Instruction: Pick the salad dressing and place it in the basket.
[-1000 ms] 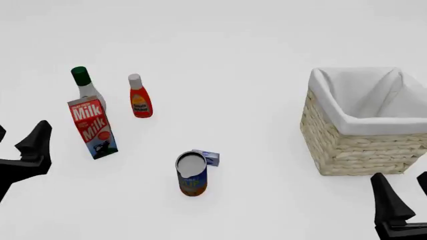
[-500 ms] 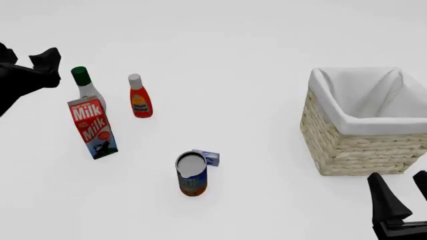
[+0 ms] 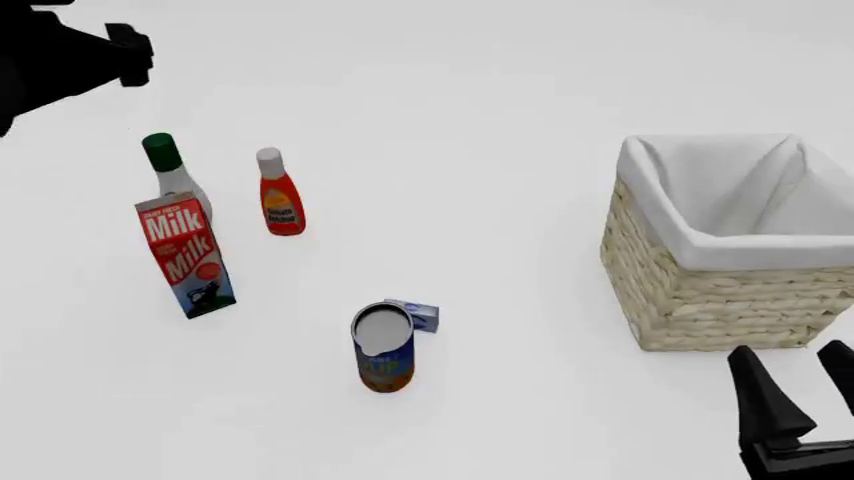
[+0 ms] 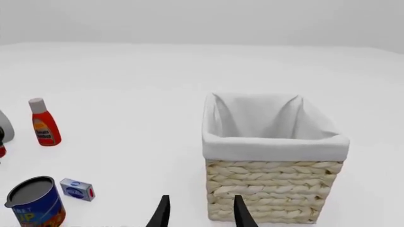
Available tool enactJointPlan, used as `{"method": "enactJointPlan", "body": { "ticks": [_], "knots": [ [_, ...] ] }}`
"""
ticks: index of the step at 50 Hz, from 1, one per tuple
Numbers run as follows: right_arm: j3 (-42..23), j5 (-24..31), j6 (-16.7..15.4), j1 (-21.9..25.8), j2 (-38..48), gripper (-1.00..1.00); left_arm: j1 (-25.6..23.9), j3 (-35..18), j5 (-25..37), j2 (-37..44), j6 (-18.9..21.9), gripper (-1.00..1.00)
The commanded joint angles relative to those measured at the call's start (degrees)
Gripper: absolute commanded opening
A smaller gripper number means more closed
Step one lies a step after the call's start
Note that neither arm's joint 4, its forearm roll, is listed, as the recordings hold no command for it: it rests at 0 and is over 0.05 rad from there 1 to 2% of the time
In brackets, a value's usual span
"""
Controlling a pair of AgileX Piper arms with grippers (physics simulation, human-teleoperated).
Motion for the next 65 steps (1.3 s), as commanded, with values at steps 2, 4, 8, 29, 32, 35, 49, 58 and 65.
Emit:
{"method": "enactJointPlan", "body": {
  "ticks": [2,4,8,29,32,35,49,58,65],
  "knots": [
    [0.2,-0.4,-0.1,0.1,0.7,1.0,2.5,-12.3,6.1,9.6,-0.9,1.0],
    [0.2,-0.4,-0.1,0.0,0.7,1.0,2.9,-13.4,6.5,10.7,-0.9,1.0],
    [0.2,-0.5,0.0,0.0,1.1,1.0,3.8,-16.3,7.4,13.1,-1.1,1.0],
    [0.2,1.0,-0.1,0.5,-0.1,1.0,7.7,-24.3,9.4,22.4,-2.4,1.0],
    [0.2,1.2,0.0,0.6,-0.4,1.0,7.8,-24.8,9.2,23.5,-2.3,1.0],
    [0.2,1.6,0.0,0.7,-0.7,1.0,7.5,-25.1,8.9,24.3,-2.3,1.0],
    [0.3,2.7,0.1,0.8,-1.9,1.0,7.2,-26.2,7.8,28.3,-2.0,1.0],
    [0.3,2.5,0.2,1.1,-1.7,1.0,6.9,-26.8,7.5,30.5,-1.8,1.0],
    [0.3,3.3,0.2,1.3,-2.3,1.0,6.6,-27.4,7.4,32.1,-1.1,1.0]
  ]
}}
